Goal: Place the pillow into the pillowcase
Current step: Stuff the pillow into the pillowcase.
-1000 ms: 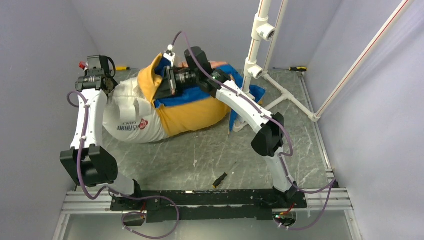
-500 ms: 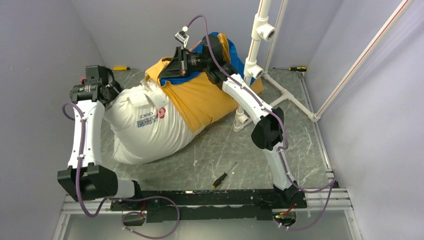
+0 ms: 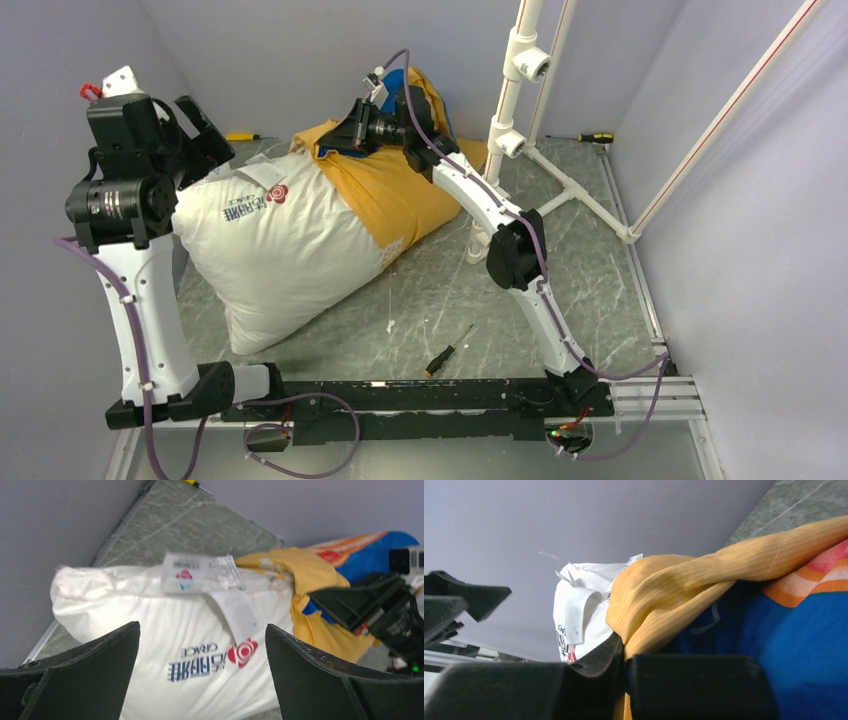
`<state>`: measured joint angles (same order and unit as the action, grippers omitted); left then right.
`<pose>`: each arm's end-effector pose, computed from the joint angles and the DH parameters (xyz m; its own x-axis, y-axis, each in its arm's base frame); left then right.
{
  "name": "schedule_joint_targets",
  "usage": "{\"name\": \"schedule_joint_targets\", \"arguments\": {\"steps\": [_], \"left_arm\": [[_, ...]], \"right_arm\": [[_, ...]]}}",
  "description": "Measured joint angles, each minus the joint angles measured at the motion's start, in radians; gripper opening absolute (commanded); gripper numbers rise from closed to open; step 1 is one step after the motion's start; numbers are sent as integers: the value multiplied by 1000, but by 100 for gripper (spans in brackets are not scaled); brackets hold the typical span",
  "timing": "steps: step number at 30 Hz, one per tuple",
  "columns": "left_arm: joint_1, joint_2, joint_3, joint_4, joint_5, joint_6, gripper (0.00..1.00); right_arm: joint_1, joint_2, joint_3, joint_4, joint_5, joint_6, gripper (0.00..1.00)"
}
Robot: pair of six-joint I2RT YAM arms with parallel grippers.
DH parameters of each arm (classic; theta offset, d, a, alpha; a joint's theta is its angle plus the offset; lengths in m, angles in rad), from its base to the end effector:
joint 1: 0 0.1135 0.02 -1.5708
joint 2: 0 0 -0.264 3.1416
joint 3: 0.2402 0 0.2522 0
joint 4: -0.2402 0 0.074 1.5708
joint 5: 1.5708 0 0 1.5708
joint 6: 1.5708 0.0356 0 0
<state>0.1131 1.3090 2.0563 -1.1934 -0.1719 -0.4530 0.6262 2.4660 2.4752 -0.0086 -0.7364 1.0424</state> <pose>0.1871 0.0274 0.5319 -0.2697 -0.4646 -0.8434 -0.4255 0.8433 -0.3285 0.4485 0.3539 0.3409 -0.8447 0.1787 -0.5045 -0.4937 0.1039 0.8634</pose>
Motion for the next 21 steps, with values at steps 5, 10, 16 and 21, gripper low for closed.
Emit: {"name": "schedule_joint_targets", "arguments": {"steps": [5,10,16,21], "left_arm": [[0,-67,-115,-24,84,-5,99],[-1,-131,-363,-80,78,-28,99],[-1,-310,-789,-48,40,-139,99],[3,-377,-963,47,16,-192,100]], "right_arm": [[-11,-6,0,11,29,-6,42],[-34,-71,-13,-50,84,-101,97],[-22,-384,-300,-95,161,-347,100],[-17,-613,-549,70,230,-457,100]]}}
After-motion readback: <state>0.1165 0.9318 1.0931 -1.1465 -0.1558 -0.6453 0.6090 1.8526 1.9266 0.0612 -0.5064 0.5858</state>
